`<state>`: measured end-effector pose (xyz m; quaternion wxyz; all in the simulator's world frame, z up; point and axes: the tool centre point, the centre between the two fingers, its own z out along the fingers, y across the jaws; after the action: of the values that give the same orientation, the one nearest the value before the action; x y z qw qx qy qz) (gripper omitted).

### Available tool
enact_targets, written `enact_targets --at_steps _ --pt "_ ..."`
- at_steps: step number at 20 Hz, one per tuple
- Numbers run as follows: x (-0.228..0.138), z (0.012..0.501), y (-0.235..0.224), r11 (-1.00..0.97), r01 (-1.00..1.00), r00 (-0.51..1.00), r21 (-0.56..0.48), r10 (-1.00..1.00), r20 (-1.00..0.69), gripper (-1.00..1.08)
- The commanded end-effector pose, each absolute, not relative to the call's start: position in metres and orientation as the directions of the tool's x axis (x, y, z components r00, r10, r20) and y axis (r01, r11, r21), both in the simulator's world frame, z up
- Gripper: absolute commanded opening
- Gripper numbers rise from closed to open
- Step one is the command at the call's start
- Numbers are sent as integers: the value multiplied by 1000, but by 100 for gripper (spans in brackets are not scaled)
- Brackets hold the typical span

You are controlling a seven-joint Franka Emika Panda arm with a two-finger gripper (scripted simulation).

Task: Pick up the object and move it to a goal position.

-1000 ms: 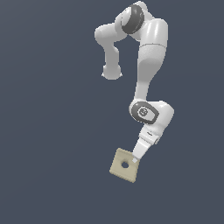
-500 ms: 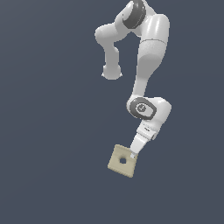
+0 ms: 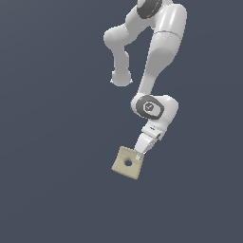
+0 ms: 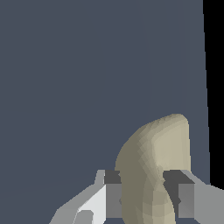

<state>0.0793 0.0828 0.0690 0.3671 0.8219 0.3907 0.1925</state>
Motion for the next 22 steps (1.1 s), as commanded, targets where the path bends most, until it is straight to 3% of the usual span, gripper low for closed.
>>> enact_targets --at_steps 1,22 --pt "65 74 76 -427 501 622 753 783 31 -100" --pt "-69 125 9 -430 500 623 751 781 33 -100"
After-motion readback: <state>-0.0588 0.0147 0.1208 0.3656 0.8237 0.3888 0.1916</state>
